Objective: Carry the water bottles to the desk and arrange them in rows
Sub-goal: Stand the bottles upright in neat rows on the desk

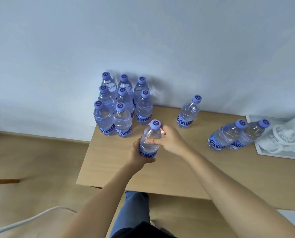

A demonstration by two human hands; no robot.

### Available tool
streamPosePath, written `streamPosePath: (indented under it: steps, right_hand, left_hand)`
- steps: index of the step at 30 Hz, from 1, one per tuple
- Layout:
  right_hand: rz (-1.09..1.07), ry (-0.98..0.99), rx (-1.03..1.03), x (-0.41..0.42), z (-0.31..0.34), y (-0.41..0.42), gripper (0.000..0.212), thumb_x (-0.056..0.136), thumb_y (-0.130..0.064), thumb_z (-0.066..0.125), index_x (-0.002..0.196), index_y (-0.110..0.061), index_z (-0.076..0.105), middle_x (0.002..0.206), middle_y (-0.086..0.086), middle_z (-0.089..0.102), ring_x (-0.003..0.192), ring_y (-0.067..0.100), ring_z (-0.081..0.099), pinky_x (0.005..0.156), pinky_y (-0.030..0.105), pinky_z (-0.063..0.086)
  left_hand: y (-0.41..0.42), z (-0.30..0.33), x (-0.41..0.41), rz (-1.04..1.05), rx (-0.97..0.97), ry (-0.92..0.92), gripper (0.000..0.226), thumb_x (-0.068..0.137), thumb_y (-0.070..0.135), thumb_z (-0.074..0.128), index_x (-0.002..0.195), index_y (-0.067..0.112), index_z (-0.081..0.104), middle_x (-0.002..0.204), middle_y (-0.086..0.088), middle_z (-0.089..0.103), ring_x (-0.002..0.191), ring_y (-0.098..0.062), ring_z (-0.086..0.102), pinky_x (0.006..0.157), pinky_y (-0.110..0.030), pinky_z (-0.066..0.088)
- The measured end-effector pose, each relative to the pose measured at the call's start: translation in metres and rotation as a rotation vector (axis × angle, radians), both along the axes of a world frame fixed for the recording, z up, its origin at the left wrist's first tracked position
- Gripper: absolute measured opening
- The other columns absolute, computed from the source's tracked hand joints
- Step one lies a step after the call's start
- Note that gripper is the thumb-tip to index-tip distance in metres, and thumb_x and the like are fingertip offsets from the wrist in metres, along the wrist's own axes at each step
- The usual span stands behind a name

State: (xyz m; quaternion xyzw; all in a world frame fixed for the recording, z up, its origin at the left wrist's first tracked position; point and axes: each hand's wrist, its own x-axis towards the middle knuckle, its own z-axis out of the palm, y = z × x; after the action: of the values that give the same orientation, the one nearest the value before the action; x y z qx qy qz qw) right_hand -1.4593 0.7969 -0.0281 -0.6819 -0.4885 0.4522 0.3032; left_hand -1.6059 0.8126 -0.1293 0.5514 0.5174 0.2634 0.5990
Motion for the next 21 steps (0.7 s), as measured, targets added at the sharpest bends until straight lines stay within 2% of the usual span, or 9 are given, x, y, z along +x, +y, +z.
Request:
streamPosePath:
  steps: [1,4,7,9,11,14,17,19,21]
  right_hand:
    - [-0.004,-0.003,0.010,-0.002,-0.005,0.003,0.053,0.074,-0.022,0.087,0.120,-0.011,0.063,0.113,0.007,0.071,0.105,0.020,0.064,0.094,0.038,0.050]
    - [-0.008,0.031,0.029,-0.005,-0.018,0.012,0.054,0.074,-0.018,0.087,0.122,-0.013,0.063,0.112,0.004,0.072,0.107,0.019,0.066,0.096,0.037,0.052]
    - [0.020,0.027,0.068,-0.007,-0.028,0.020,0.047,0.074,-0.018,0.086,0.113,-0.029,0.062,0.096,-0.016,0.071,0.086,-0.007,0.064,0.077,0.012,0.049]
    - [0.019,0.007,0.091,-0.008,-0.030,0.027,0.050,0.073,-0.019,0.086,0.109,-0.040,0.058,0.090,-0.024,0.067,0.078,-0.014,0.060,0.071,0.006,0.043]
    - [0.029,-0.004,0.099,-0.008,-0.032,0.035,0.051,0.074,-0.022,0.085,0.113,-0.040,0.058,0.095,-0.023,0.069,0.084,-0.012,0.061,0.075,0.009,0.044]
    - [0.050,-0.001,0.128,-0.006,-0.036,0.046,0.051,0.076,-0.023,0.083,0.119,-0.034,0.058,0.105,-0.017,0.070,0.094,-0.003,0.063,0.084,0.018,0.048]
    - [0.058,-0.017,0.186,-0.005,-0.036,0.057,0.052,0.077,-0.018,0.083,0.123,-0.023,0.059,0.113,-0.009,0.068,0.104,0.006,0.062,0.091,0.022,0.048]
    - [0.065,-0.032,0.226,-0.005,-0.036,0.063,0.053,0.076,-0.016,0.083,0.124,-0.017,0.059,0.117,-0.004,0.064,0.108,0.009,0.059,0.094,0.022,0.046]
    - [0.057,-0.076,0.276,-0.005,-0.036,0.067,0.056,0.075,-0.014,0.084,0.125,-0.011,0.059,0.123,-0.003,0.052,0.113,0.007,0.051,0.099,0.014,0.038]
  left_hand:
    - [0.003,-0.005,0.002,0.032,0.015,0.043,0.079,0.048,-0.005,0.090,0.114,0.020,0.055,0.106,0.000,0.057,0.095,-0.024,0.062,0.081,-0.035,0.054]
    - [0.012,-0.020,0.007,0.095,0.049,0.123,0.082,0.047,0.000,0.092,0.112,0.031,0.054,0.101,0.010,0.048,0.093,-0.022,0.061,0.078,-0.025,0.048]
    - [0.021,-0.030,0.011,0.174,0.040,0.125,0.076,0.049,0.003,0.091,0.112,0.028,0.056,0.105,0.006,0.056,0.096,-0.021,0.063,0.077,-0.029,0.053]
    - [0.026,-0.030,0.016,0.249,-0.004,0.095,0.071,0.051,0.003,0.088,0.112,0.021,0.055,0.110,-0.002,0.062,0.098,-0.023,0.064,0.079,-0.035,0.057]
    - [0.028,-0.027,0.021,0.323,0.034,0.149,0.067,0.052,0.001,0.089,0.104,0.024,0.053,0.105,0.000,0.062,0.088,-0.010,0.062,0.070,-0.009,0.048]
    - [0.032,-0.022,0.028,0.442,0.024,0.164,0.061,0.056,0.000,0.089,0.098,0.024,0.052,0.098,0.003,0.060,0.084,0.007,0.055,0.062,0.001,0.039]
    - [0.037,-0.021,0.035,0.556,-0.025,0.167,0.057,0.058,0.000,0.088,0.096,0.021,0.052,0.101,0.000,0.062,0.083,-0.001,0.058,0.064,-0.004,0.041]
    - [0.040,-0.023,0.038,0.605,-0.066,0.168,0.053,0.059,0.001,0.087,0.096,0.018,0.053,0.104,-0.004,0.064,0.089,-0.015,0.062,0.074,-0.016,0.044]
    - [0.044,-0.026,0.041,0.646,-0.093,0.175,0.051,0.060,0.001,0.087,0.097,0.016,0.055,0.104,-0.007,0.065,0.095,-0.023,0.064,0.082,-0.030,0.049]
